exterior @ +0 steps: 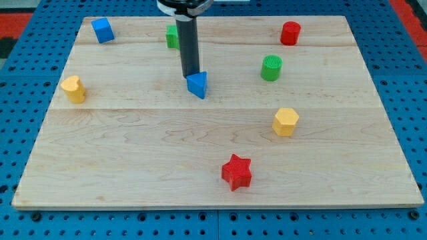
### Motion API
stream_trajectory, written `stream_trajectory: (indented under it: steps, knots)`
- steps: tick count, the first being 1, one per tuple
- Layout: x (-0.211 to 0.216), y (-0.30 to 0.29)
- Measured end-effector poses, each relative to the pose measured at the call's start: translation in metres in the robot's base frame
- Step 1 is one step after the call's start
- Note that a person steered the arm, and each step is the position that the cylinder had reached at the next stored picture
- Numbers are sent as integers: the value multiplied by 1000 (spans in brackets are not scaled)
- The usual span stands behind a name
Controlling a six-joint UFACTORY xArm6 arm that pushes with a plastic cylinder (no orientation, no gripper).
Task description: Slide the blue triangle to the left of the yellow hexagon
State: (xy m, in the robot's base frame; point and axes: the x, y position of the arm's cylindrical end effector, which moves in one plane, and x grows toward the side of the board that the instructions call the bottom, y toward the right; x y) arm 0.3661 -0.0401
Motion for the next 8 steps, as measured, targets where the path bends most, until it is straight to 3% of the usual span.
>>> stream_trajectory:
  steps: [2,6,7,8]
  knots:
    - [0,0]
    - [71,42]
    - [83,34]
    - [86,63]
